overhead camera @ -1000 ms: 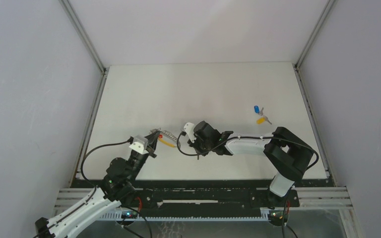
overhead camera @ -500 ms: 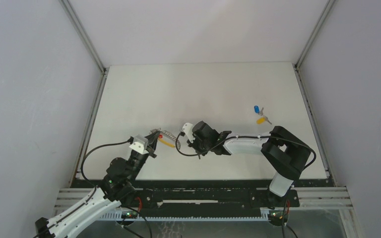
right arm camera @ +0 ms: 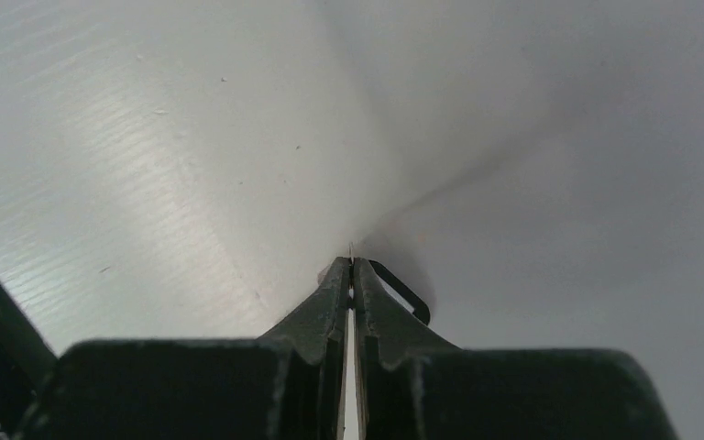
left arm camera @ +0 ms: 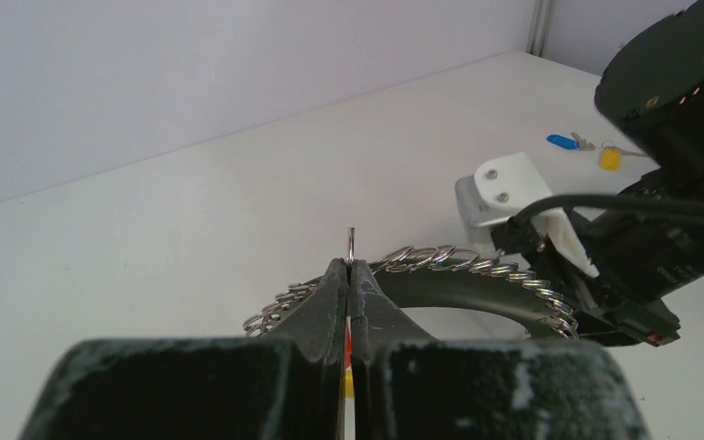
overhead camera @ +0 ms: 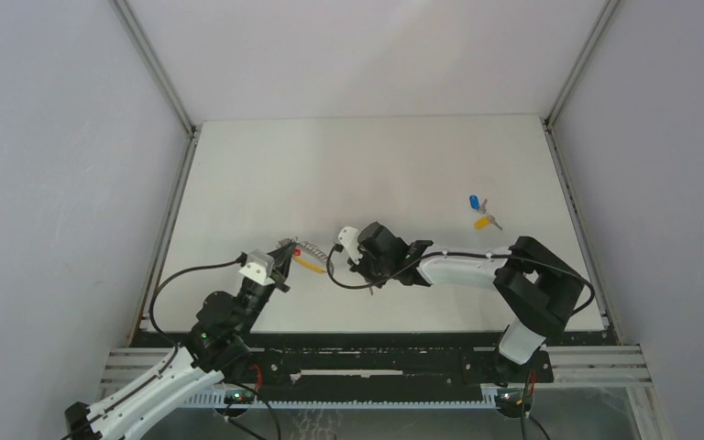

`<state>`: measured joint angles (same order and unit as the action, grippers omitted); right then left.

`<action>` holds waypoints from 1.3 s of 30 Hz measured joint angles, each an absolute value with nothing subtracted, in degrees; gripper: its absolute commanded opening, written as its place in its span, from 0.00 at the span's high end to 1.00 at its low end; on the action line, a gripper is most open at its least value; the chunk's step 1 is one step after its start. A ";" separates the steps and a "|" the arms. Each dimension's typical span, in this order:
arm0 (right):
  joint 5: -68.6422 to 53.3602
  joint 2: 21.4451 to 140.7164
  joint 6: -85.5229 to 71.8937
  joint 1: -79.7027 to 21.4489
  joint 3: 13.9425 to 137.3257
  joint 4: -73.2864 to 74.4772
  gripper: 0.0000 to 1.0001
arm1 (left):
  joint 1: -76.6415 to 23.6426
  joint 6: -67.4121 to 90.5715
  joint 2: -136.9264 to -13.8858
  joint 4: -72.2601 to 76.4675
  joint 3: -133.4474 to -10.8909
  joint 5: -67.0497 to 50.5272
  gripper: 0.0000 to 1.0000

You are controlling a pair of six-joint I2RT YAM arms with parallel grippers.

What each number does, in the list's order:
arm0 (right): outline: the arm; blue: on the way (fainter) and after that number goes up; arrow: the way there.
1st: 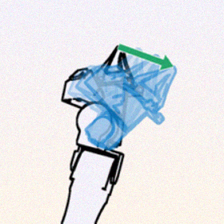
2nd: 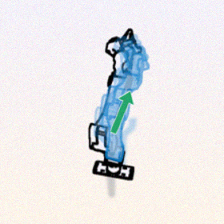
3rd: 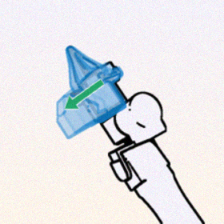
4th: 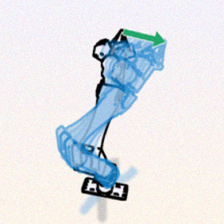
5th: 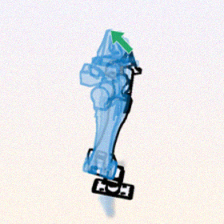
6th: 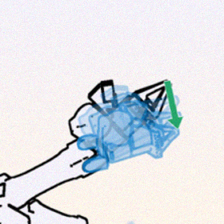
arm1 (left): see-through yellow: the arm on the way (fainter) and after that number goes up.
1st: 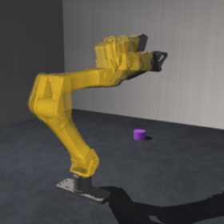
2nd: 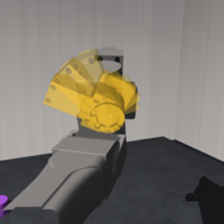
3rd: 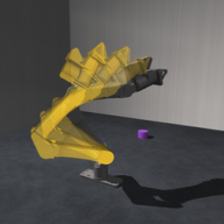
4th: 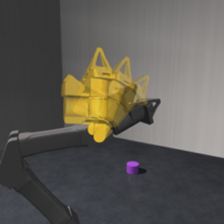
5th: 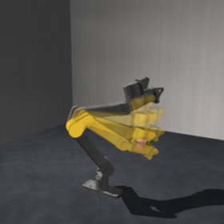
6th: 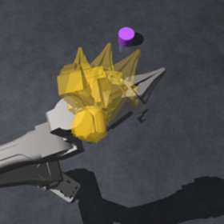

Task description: Put the keys on the keyring

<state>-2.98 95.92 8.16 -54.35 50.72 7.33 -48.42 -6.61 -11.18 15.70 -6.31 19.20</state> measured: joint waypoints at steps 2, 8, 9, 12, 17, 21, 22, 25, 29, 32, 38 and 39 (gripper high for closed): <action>-3.57 93.95 8.60 -53.93 50.63 8.16 1.00 | -48.42 -6.63 -11.22 15.73 -6.31 18.83 1.00; -7.75 83.29 10.66 -51.68 49.93 11.33 1.00 | -48.42 -7.18 -14.37 16.03 -6.33 15.20 1.00; -8.75 80.95 10.90 -51.00 49.91 12.16 1.00 | -48.42 -7.38 -15.33 16.19 -6.33 14.28 1.00; -11.29 76.14 11.77 -49.60 49.87 14.66 1.00 | -48.42 -8.49 -18.11 16.23 -6.50 10.94 1.00; -15.40 68.95 13.45 -48.99 49.60 16.73 1.00 | -48.42 -11.57 -23.57 16.08 -8.34 3.60 1.00; -17.80 63.20 16.38 -49.60 49.56 17.67 1.00 | -48.42 -15.25 -27.99 14.37 -13.17 -3.01 1.00; -18.37 61.52 17.45 -49.65 49.54 18.02 1.00 | -48.42 -16.23 -28.91 14.09 -14.31 -4.84 1.00; -20.08 56.90 20.53 -50.02 49.54 19.16 1.00 | -48.42 -18.79 -30.74 13.63 -16.49 -9.69 1.00; -21.52 53.91 23.97 -50.87 49.54 20.34 1.00 | -48.42 -21.82 -32.82 11.29 -18.94 -15.64 1.00; -22.46 54.13 26.15 -51.62 49.54 20.99 1.00 | -48.42 -23.44 -33.78 10.02 -20.12 -19.33 1.00; -22.26 56.58 30.26 -54.04 49.54 21.23 1.00 | -48.42 -25.19 -36.97 7.97 -21.93 -24.16 1.00; -21.98 57.23 31.00 -54.65 49.54 21.23 1.00 | -48.42 -25.30 -37.50 7.55 -22.22 -24.67 1.00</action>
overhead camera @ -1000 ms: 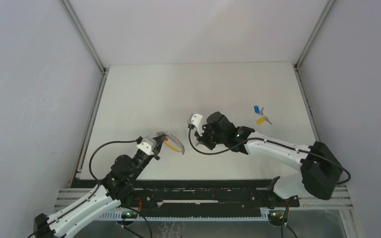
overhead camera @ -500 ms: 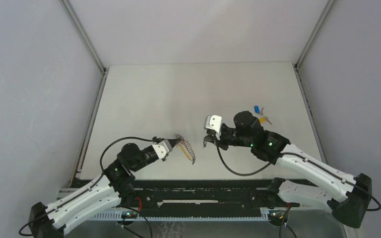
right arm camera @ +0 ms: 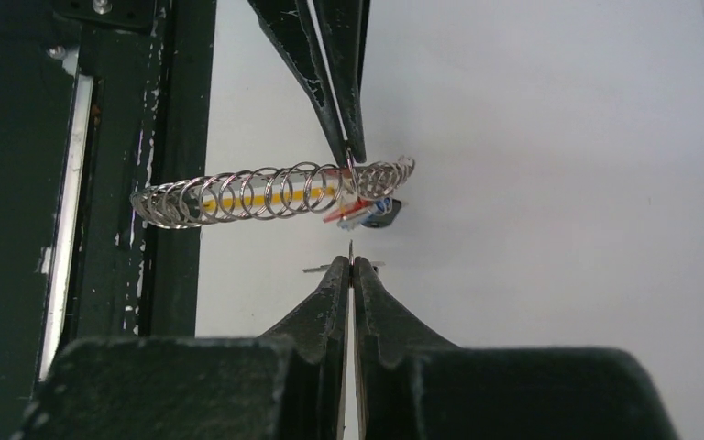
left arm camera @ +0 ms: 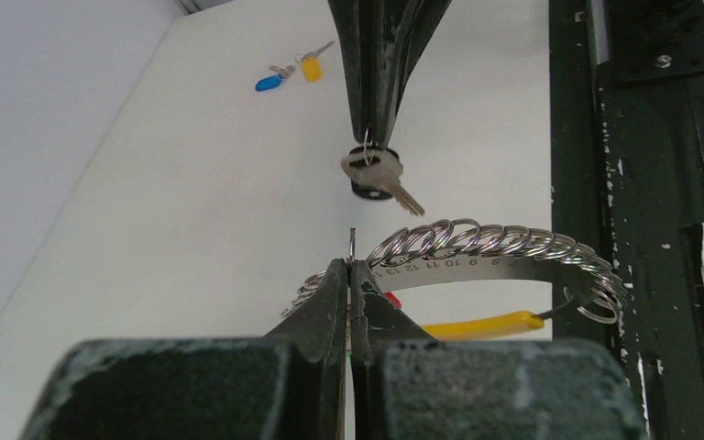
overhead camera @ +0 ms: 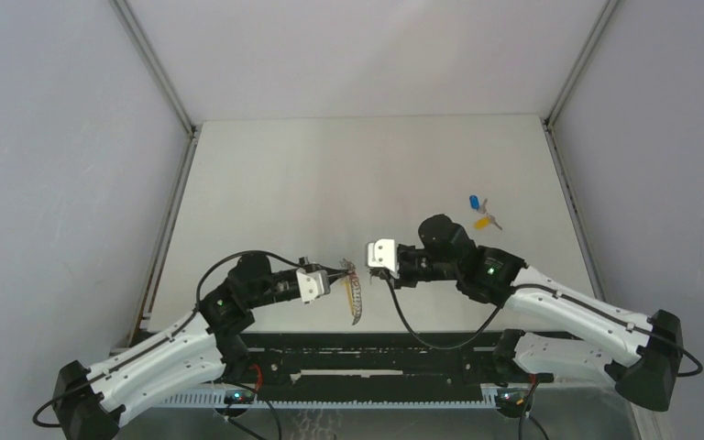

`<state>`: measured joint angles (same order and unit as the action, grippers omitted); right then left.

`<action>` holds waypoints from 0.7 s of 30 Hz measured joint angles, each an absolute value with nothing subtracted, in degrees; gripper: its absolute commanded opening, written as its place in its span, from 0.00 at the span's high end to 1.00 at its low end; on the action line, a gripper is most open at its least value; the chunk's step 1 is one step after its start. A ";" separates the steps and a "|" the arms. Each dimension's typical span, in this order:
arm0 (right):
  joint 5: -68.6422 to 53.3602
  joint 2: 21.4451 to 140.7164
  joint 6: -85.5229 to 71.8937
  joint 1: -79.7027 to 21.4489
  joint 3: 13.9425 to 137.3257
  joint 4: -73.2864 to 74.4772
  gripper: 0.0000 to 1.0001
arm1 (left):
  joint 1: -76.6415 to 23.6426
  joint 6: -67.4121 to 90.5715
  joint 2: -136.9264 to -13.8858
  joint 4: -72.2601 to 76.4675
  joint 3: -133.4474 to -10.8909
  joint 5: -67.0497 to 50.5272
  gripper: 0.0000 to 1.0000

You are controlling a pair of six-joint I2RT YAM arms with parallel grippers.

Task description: Put the keys on the keyring

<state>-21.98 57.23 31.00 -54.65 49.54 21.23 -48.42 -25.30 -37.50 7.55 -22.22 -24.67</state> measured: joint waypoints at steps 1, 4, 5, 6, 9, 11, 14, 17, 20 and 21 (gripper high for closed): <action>-21.69 58.04 31.68 -55.31 49.54 21.28 1.00 | -48.42 -25.56 -37.76 7.22 -22.33 -25.10 1.00; -20.86 60.23 33.54 -56.49 49.56 21.63 1.00 | -48.42 -25.89 -37.82 6.31 -22.33 -26.24 1.00; -20.27 61.01 34.28 -56.93 49.58 22.02 1.00 | -48.42 -26.11 -37.82 6.20 -22.33 -26.46 1.00; -19.88 61.43 34.81 -57.19 49.63 22.24 1.00 | -48.42 -26.15 -37.82 6.17 -22.33 -26.72 1.00; -17.67 62.78 36.75 -58.74 50.11 22.87 1.00 | -48.42 -26.20 -37.82 6.17 -22.33 -27.35 1.00; -16.23 63.31 37.82 -59.79 50.43 22.96 1.00 | -48.42 -26.20 -37.82 6.15 -22.33 -27.55 1.00; -14.06 63.59 39.13 -60.93 50.52 22.96 1.00 | -48.42 -26.20 -37.82 6.13 -22.33 -27.81 1.00; -12.21 63.79 40.38 -62.02 50.78 22.92 1.00 | -48.42 -26.20 -37.82 6.13 -22.33 -28.27 1.00; -10.94 63.88 41.34 -62.85 50.96 22.92 1.00 | -48.42 -26.17 -37.82 6.13 -22.33 -28.91 1.00; -10.57 63.88 41.50 -63.09 50.96 22.85 1.00 | -48.42 -26.17 -37.82 6.13 -22.33 -28.99 1.00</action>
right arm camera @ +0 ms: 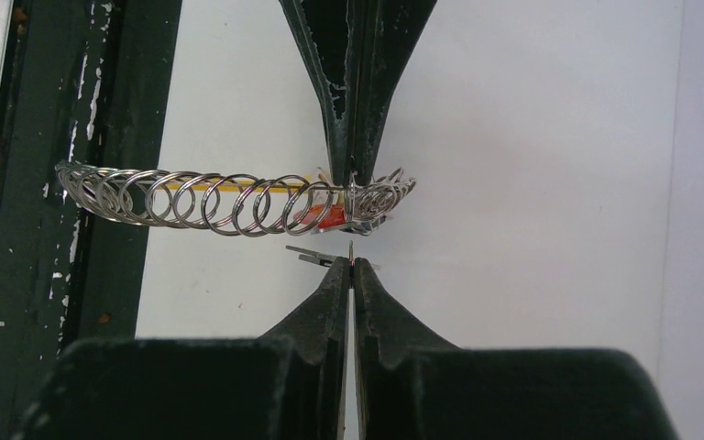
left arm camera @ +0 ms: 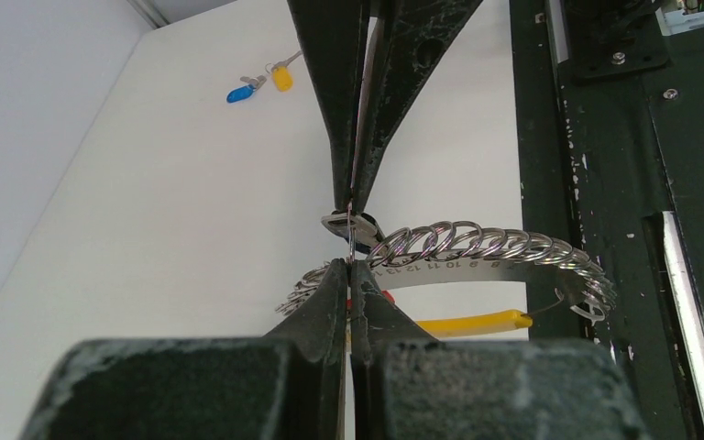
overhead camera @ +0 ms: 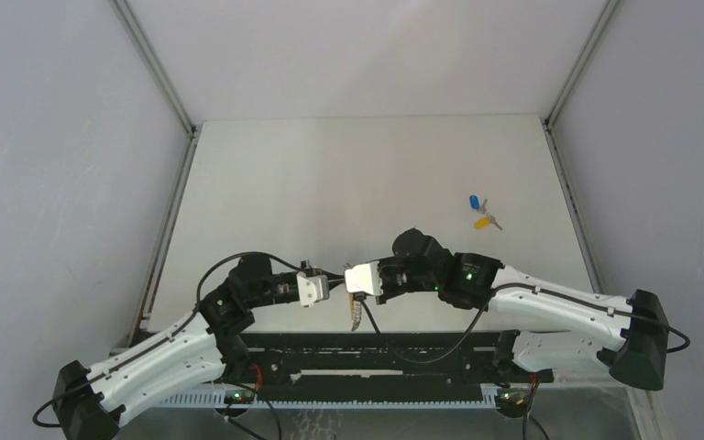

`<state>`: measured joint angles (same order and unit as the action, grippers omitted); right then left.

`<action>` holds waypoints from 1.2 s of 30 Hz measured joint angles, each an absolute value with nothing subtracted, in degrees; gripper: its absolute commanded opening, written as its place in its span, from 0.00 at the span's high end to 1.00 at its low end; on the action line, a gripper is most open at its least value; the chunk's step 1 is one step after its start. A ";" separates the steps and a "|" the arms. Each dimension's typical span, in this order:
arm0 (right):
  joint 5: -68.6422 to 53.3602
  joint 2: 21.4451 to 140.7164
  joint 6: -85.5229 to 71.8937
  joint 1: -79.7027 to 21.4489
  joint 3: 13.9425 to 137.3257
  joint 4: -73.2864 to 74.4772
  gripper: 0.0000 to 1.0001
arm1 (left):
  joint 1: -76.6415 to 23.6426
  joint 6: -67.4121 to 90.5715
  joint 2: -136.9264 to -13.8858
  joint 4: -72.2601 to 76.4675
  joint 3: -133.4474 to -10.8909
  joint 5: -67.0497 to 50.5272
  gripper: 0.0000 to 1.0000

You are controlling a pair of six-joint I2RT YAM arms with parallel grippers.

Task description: Put the keys on the keyring

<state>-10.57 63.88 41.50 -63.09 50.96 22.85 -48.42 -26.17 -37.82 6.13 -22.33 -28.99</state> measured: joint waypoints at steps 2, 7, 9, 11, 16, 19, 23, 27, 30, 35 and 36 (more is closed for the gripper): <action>-9.96 63.88 41.80 -63.57 50.96 22.70 1.00 | -48.42 -26.17 -37.85 6.13 -22.33 -29.15 1.00; -8.71 63.88 42.52 -64.31 50.96 22.55 1.00 | -48.42 -26.17 -37.87 6.13 -22.33 -29.17 1.00; -8.40 63.88 42.68 -64.45 50.96 22.55 1.00 | -48.42 -26.17 -37.87 6.13 -22.33 -29.17 1.00; -8.21 63.88 42.74 -64.58 50.96 22.55 1.00 | -48.42 -26.17 -37.87 6.13 -22.33 -29.17 1.00; -8.12 63.88 42.92 -64.69 50.96 22.52 1.00 | -48.42 -26.15 -37.89 6.15 -22.33 -29.17 1.00; -8.14 63.88 42.94 -64.88 50.96 22.50 1.00 | -48.42 -26.15 -38.17 6.17 -22.33 -29.17 1.00; -8.23 63.88 43.18 -65.10 50.96 22.48 1.00 | -48.42 -26.15 -38.50 6.17 -22.33 -29.17 1.00; -8.62 63.88 43.53 -65.19 50.96 22.48 1.00 | -48.42 -26.15 -38.52 6.20 -22.33 -29.17 1.00; -8.91 63.88 43.68 -65.25 50.96 22.48 1.00 | -48.42 -26.15 -38.52 6.20 -22.33 -29.17 1.00; -9.10 63.88 43.72 -65.28 50.96 22.35 1.00 | -48.42 -26.15 -38.52 6.20 -22.33 -29.17 1.00; -9.10 63.88 43.72 -65.28 50.96 22.17 1.00 | -48.42 -26.15 -38.52 6.20 -22.33 -29.17 1.00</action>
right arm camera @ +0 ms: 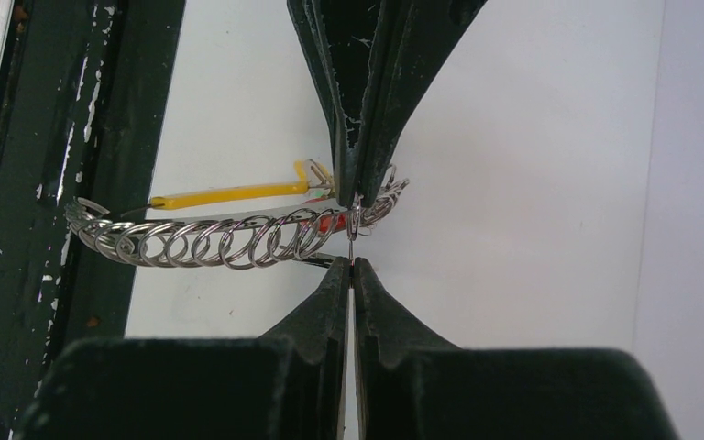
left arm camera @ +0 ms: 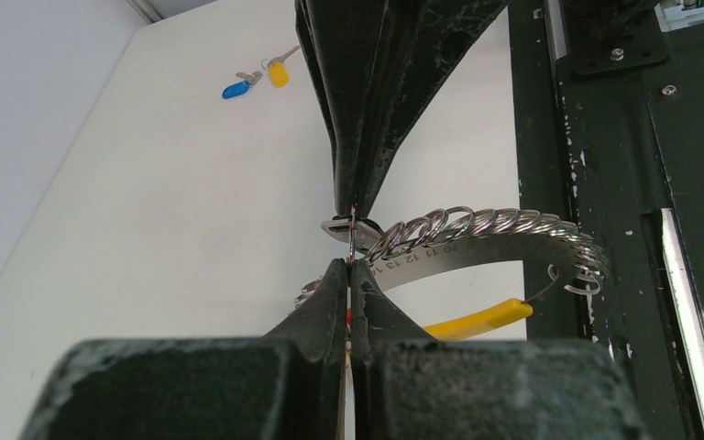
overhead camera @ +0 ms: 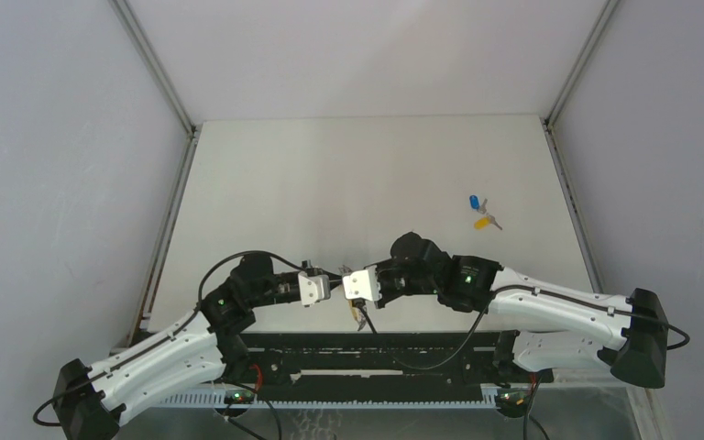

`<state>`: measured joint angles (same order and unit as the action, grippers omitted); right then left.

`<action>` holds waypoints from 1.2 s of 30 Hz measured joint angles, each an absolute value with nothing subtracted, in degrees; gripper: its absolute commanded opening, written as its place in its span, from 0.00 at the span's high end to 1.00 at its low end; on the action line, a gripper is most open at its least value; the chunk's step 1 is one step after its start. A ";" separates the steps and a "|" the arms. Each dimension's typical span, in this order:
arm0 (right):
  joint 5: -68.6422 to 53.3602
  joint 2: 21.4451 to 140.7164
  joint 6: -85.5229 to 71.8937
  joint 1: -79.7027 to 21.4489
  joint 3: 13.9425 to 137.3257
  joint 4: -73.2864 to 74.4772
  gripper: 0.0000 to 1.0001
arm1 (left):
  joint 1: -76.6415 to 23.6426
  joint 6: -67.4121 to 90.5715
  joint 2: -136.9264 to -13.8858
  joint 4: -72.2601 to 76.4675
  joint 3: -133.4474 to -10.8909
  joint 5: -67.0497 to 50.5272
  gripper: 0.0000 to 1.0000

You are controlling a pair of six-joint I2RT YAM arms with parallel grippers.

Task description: Put the keys on the keyring

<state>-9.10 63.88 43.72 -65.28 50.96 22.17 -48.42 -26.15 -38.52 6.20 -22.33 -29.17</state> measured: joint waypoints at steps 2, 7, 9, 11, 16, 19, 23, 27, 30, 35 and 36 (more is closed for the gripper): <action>-9.10 63.88 43.72 -65.28 50.96 21.82 1.00 | -48.42 -26.15 -38.52 6.20 -22.33 -29.17 1.00; -9.08 63.88 43.70 -65.28 50.96 21.67 1.00 | -48.42 -26.13 -38.50 6.24 -22.33 -29.17 1.00; -9.08 63.88 43.70 -65.28 50.96 21.69 1.00 | -48.42 -26.13 -38.50 6.22 -22.33 -29.15 1.00; -9.08 63.88 43.70 -65.28 50.96 21.69 1.00 | -48.42 -26.13 -38.50 6.24 -22.33 -29.17 1.00; -9.10 63.88 43.70 -65.28 50.96 21.67 1.00 | -48.42 -26.13 -38.50 6.24 -22.33 -29.17 1.00; -9.13 63.88 43.70 -65.30 50.96 21.65 1.00 | -48.42 -26.11 -38.50 6.24 -22.33 -29.17 1.00; -9.06 63.88 43.68 -65.54 50.96 21.63 1.00 | -48.42 -26.06 -38.50 6.26 -22.33 -29.17 1.00; -8.29 64.01 43.64 -66.13 50.96 21.39 1.00 | -48.42 -25.82 -38.48 6.26 -22.33 -29.15 1.00; -7.22 64.40 43.53 -66.70 50.96 20.78 1.00 | -48.42 -25.39 -38.33 6.26 -22.33 -29.10 1.00; -5.91 64.93 43.29 -67.22 50.96 19.70 1.00 | -48.42 -24.51 -38.17 7.27 -22.33 -28.77 1.00; -5.76 64.93 43.22 -67.22 50.96 19.51 1.00 | -48.42 -24.51 -38.17 7.46 -22.33 -28.73 1.00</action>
<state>-5.76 64.93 43.22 -67.22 50.96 19.51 -48.42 -24.51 -38.17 7.46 -22.33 -28.73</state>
